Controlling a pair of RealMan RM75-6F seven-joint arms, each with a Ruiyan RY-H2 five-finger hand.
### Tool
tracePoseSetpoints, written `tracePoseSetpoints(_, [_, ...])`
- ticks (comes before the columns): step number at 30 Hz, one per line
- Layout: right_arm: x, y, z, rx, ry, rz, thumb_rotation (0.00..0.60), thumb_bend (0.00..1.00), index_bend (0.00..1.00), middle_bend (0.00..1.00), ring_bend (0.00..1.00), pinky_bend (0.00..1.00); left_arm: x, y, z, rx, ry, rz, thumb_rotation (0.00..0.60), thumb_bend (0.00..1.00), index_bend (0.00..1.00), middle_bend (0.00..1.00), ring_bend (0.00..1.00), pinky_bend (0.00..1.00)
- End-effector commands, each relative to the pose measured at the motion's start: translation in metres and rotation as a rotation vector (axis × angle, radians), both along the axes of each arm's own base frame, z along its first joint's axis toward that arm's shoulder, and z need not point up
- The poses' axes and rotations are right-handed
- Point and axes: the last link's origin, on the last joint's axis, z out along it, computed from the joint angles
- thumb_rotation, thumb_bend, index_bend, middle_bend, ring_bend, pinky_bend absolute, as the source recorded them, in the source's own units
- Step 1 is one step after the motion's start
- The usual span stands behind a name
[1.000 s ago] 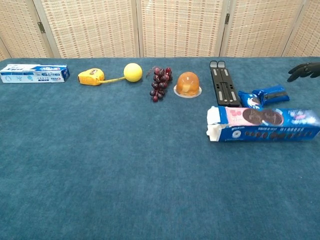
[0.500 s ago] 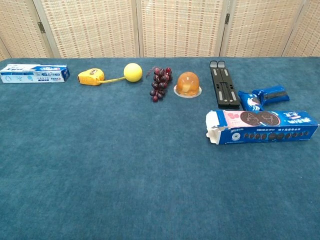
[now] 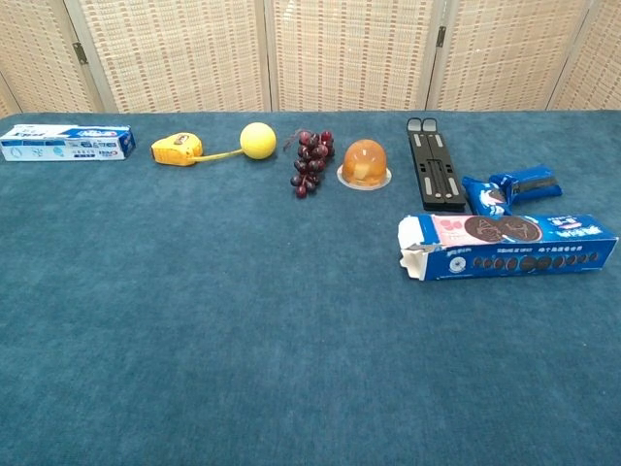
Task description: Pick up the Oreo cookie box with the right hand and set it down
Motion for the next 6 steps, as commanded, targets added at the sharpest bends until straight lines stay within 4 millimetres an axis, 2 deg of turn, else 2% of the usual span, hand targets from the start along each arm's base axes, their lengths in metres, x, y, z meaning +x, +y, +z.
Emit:
tracePoseSetpoints(1, [0.0000, -0.0001, -0.0023, 0.011, 0.001, 0.000, 0.600, 0.22, 0.00, 0.00, 0.00, 0.00, 0.0005, -0.0008, -0.0002, -0.001, 0.001, -0.004, 0.600, 0.23, 0.00, 0.14, 0.15, 0.01])
tracePoseSetpoints(6, [0.0010, -0.0012, -0.0059, 0.029, 0.012, -0.005, 0.600, 0.22, 0.00, 0.00, 0.00, 0.00, 0.0000, -0.0009, 0.0000, 0.002, 0.007, -0.001, 0.600, 0.23, 0.00, 0.14, 0.15, 0.01])
